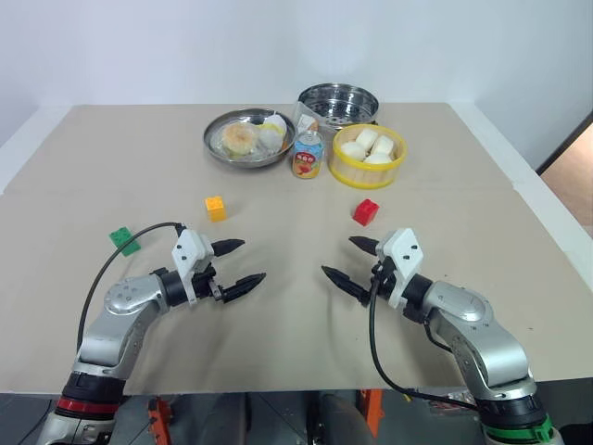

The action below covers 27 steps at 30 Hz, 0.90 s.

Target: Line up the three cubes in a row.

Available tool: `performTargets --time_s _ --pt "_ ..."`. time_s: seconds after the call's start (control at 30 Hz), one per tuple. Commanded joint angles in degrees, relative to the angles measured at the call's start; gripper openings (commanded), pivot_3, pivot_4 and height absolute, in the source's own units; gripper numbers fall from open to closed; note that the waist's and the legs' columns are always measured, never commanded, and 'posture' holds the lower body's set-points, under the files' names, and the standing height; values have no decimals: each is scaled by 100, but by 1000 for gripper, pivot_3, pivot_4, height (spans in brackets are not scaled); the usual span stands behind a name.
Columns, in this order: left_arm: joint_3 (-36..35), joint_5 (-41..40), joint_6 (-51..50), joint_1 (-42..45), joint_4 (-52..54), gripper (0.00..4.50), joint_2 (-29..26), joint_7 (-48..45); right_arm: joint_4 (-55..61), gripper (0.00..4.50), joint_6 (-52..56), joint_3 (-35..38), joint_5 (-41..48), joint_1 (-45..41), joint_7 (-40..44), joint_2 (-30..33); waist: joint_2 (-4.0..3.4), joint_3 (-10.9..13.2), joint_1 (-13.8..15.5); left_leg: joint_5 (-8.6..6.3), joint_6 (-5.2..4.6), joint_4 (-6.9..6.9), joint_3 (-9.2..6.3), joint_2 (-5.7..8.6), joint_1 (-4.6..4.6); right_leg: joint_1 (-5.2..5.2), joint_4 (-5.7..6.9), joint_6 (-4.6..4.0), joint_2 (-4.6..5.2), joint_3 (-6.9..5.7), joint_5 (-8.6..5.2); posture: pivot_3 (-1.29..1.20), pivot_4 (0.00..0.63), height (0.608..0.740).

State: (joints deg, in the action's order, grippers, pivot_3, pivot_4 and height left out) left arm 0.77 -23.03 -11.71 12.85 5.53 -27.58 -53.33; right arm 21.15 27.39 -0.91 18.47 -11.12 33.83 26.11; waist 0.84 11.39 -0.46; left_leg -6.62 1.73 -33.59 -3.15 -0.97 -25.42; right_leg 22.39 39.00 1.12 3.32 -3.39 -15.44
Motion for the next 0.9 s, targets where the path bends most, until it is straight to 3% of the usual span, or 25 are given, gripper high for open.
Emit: performTargets --time_s 0.03,0.27,0.53,0.9 --pt "30 -100 -20 108 252 4483 -25 -87 -188 4500 177 338 3 -717 -363 -18 0 0 -2 0 0 -1 2 -2 0 2 0 -2 -2 2 5 0 150 740" --pt "121 -117 -1 190 249 4483 71 -121 -1797 4500 72 236 -596 -2005 -628 164 1 -1 10 3 1 -11 11 -15 1 3 -3 -31 -10 6 10 0 150 740" --pt "189 -130 -26 146 409 4483 191 -72 -3590 4500 -86 95 -1172 -3035 -786 196 2 0 17 2 0 -2 55 -21 0 19 -3 0 -16 38 21 0 150 740" --pt "200 -84 2 -22 512 4483 259 37 -4145 4500 65 52 -1179 -3310 -367 100 2 0 16 2 0 -3 73 -53 0 37 -2 -12 -48 61 38 0 150 740"
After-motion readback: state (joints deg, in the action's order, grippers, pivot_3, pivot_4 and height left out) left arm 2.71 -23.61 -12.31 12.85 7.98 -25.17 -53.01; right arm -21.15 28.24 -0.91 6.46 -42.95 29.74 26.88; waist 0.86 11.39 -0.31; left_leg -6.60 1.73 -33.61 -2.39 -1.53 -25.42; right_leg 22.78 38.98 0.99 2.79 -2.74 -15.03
